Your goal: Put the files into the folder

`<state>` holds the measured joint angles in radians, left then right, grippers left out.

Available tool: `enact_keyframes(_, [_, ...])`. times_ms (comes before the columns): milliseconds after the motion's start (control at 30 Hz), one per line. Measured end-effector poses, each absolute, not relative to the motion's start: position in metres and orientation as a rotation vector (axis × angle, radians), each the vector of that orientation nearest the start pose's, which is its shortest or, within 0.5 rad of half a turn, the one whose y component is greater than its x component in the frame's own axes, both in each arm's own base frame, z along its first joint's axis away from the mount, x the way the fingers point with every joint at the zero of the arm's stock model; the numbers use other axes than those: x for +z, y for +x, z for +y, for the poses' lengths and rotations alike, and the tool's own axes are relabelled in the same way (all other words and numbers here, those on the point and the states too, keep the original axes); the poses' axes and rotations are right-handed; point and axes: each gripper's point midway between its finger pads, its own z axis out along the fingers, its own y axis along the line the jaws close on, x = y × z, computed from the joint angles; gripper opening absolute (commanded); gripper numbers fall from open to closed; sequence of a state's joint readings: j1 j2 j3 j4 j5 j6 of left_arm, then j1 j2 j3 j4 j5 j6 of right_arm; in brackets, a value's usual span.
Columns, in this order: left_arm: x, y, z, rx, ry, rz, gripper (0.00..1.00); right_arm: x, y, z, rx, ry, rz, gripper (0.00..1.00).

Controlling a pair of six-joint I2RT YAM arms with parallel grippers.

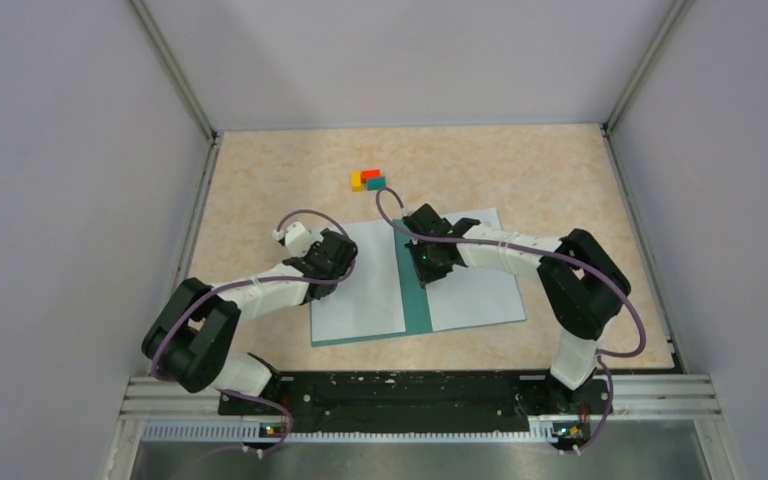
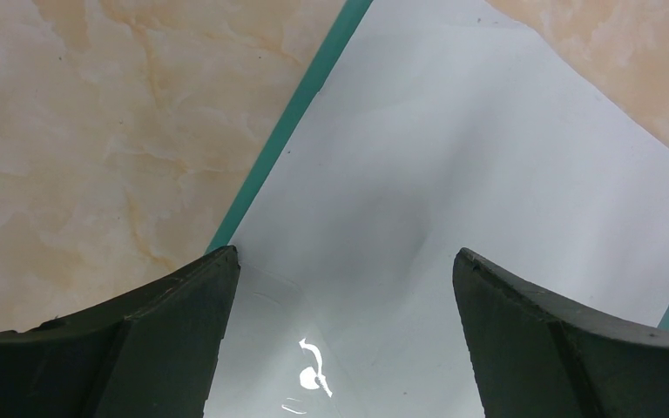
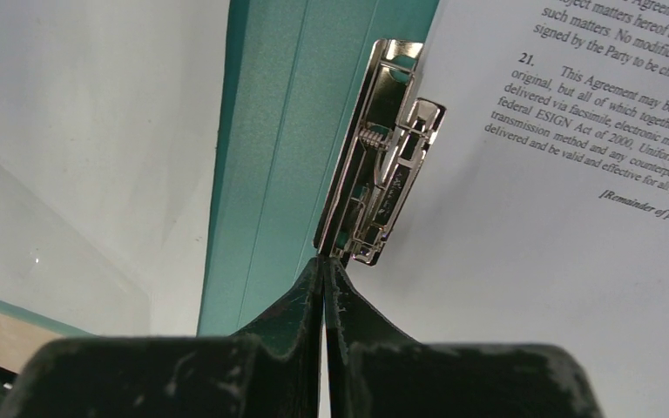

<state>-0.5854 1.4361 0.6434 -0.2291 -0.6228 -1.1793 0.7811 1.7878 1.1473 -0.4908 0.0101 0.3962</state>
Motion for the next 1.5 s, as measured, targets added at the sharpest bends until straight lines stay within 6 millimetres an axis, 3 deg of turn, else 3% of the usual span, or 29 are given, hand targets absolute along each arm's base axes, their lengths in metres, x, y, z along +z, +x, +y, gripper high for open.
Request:
enact_keyframes(400, [0.031,0.298,-0.112,-0.029,-0.879,2.165,0.98,0.032,0.262,0.271,0.272,-0.516,2.706,0.01])
enact_keyframes(533, [0.031,0.298,-0.113,-0.028,-0.872,2.171,0.98,0.033,0.262,0.268,0.255,-0.517,2.714,0.14])
enact_keyframes(667, [0.031,0.295,-0.113,-0.009,-0.844,2.202,0.98,0.039,0.266,0.271,0.254,-0.508,2.699,0.42])
enact_keyframes(767, [0.032,0.288,-0.111,0.022,-0.803,2.249,0.98,0.042,0.269,0.273,0.239,-0.508,2.682,0.5])
enact_keyframes(933, [0.062,0.291,-0.107,0.018,-0.739,2.252,0.98,0.043,0.268,0.274,0.197,-0.507,2.662,0.46])
enact_keyframes(1000, [0.079,0.297,-0.105,-0.013,-0.721,2.232,0.98,0.043,0.268,0.275,0.172,-0.508,2.648,0.39])
enact_keyframes(1167, [0.105,0.3,-0.083,-0.078,-0.702,2.216,0.98,0.054,0.277,0.282,0.135,-0.49,2.591,0.32])
enact_keyframes(1300, [0.107,0.294,-0.07,-0.11,-0.673,2.238,0.98,0.056,0.285,0.29,0.112,-0.476,2.555,0.32])
enact_keyframes(1500, [0.098,0.278,-0.063,-0.149,-0.628,2.295,0.98,0.042,0.283,0.292,0.054,-0.485,2.56,0.3])
